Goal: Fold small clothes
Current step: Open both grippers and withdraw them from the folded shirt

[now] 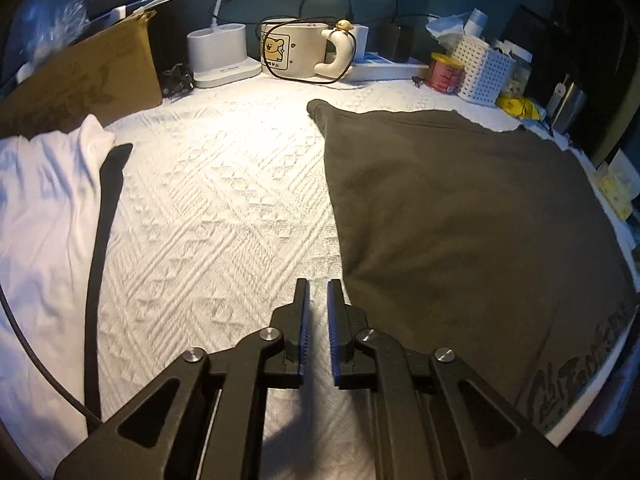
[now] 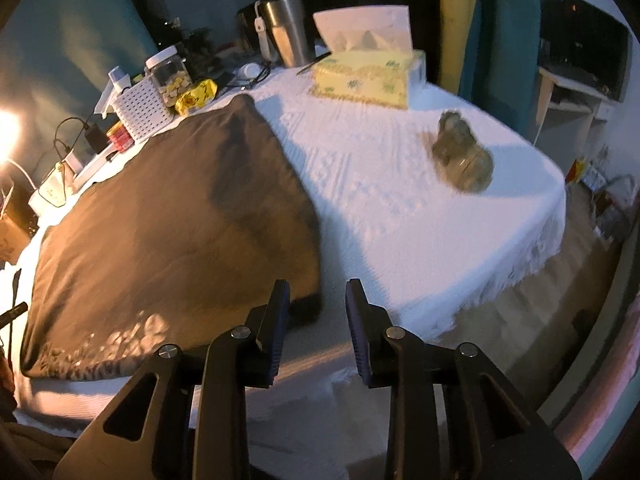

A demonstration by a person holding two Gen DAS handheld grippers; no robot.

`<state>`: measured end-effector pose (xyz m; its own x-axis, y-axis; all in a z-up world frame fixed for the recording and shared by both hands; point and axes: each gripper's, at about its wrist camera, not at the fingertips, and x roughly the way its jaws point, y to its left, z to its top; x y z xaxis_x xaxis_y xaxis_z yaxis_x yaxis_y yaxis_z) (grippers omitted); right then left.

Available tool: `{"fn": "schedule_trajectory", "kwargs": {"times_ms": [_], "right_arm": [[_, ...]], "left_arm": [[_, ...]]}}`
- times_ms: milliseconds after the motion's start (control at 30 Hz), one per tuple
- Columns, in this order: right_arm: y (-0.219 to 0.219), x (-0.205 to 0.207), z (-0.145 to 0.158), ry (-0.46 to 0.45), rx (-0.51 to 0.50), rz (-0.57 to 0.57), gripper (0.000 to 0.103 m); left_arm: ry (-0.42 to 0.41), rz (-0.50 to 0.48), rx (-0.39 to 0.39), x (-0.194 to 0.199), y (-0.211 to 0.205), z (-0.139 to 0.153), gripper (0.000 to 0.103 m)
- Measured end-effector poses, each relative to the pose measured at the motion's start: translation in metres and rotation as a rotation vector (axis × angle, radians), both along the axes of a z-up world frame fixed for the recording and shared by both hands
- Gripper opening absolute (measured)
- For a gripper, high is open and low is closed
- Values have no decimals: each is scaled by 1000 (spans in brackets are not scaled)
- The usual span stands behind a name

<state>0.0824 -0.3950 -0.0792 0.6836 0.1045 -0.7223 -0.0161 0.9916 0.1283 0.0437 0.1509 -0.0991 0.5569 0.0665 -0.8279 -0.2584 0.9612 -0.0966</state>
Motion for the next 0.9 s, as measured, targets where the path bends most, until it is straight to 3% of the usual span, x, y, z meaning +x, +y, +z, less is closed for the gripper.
{"fn": "schedule_trajectory", "kwargs": {"times_ms": [100, 133, 167, 233, 333, 433, 633, 900], "right_arm": [[11, -5, -3, 7, 9, 11, 32], [14, -7, -3, 10, 7, 7, 39], [16, -8, -5, 19, 11, 3, 56], [17, -11, -6, 26, 37, 1, 68], [22, -15, -7, 40, 44, 2, 68], [29, -16, -11, 50, 40, 3, 69], [40, -10, -12, 32, 38, 17, 70], [47, 9, -12, 0, 57, 38, 74]], "left_arm": [[-28, -15, 3, -3, -5, 8, 43], [-47, -19, 15, -4, -8, 13, 59], [-66, -26, 20, -5, -10, 17, 69], [-115, -49, 27, -7, -14, 26, 76], [-151, -58, 24, -7, -17, 31, 87], [-163, -85, 24, -7, -22, 31, 89], [-94, -139, 28, 1, -33, 24, 89], [-134, -231, 12, 8, -51, 27, 89]]}}
